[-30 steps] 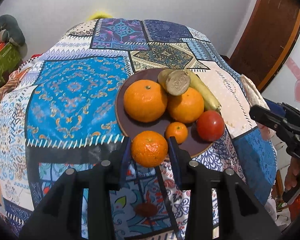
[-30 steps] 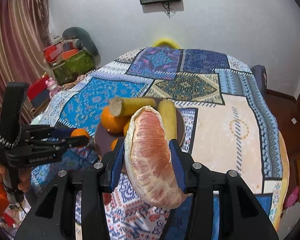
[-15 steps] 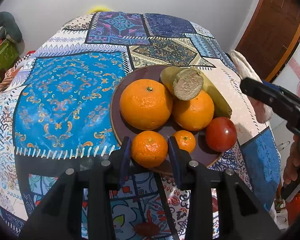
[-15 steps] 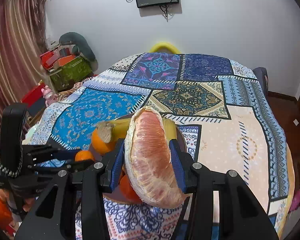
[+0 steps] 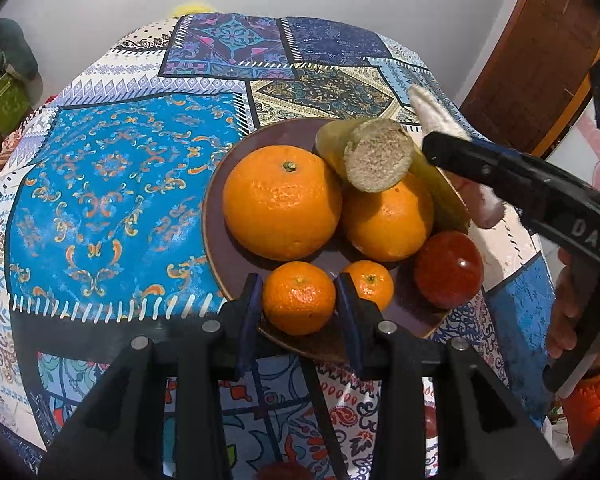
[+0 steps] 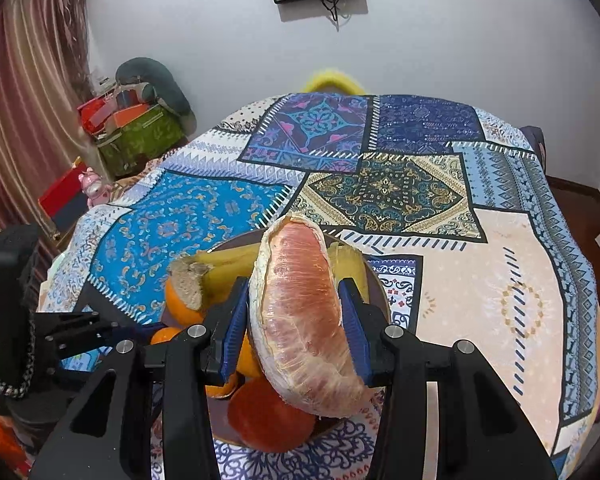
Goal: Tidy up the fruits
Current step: 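Place the pomelo segment on the plate with the right tool while the left tool sets its orange there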
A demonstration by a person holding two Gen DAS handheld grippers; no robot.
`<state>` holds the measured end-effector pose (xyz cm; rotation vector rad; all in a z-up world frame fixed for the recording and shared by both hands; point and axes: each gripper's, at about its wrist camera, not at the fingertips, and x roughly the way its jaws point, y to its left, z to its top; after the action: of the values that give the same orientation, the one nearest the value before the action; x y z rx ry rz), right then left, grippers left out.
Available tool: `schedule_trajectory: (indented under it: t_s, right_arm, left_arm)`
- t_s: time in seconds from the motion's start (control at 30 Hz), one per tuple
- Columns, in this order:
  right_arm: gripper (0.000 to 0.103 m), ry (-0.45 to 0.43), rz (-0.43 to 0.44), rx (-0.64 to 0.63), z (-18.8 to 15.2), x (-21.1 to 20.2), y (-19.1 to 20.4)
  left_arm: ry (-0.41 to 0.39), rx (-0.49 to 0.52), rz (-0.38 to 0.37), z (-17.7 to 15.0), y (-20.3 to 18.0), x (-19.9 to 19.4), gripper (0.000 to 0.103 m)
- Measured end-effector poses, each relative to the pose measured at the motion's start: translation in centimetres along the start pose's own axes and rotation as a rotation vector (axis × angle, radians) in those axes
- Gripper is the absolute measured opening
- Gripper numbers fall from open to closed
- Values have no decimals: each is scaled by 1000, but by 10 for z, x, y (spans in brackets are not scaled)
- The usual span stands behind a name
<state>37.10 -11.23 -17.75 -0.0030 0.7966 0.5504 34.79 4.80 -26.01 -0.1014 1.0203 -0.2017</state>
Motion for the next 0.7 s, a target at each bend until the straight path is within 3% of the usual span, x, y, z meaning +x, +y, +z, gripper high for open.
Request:
schedule_trajectory:
  t_s: [0.57, 0.7]
  right_arm:
    - [44, 48, -12, -26, -6, 12, 1]
    - [55, 45, -14, -24, -4, 4, 1]
  left_arm:
    - [-17, 5, 28, -3, 0, -3, 43]
    - [-24, 11, 41, -4, -3, -8, 43]
